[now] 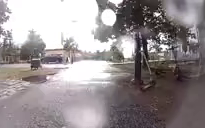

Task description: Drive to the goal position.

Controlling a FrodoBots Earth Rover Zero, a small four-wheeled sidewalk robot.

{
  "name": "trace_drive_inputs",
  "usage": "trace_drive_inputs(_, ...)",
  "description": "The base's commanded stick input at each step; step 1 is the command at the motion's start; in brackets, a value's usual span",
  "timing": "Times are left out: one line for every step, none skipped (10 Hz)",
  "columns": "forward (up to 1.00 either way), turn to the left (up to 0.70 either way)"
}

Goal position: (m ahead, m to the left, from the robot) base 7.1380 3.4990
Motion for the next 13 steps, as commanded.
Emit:
trace_drive_inputs(0.85,0.0)
trace_drive_inputs(0.85,0.0)
trace_drive_inputs(0.85,0.0)
trace_drive_inputs(0.85,0.0)
trace_drive_inputs(0.85,0.0)
trace_drive_inputs(0.85,0.0)
trace_drive_inputs(0.85,0.0)
trace_drive_inputs(0.85,0.0)
trace_drive_inputs(0.85,0.0)
trace_drive_inputs(0.85,0.0)
trace_drive_inputs(0.85,0.0)
trace_drive_inputs(0.85,0.0)
trace_drive_inputs(0.85,0.0)
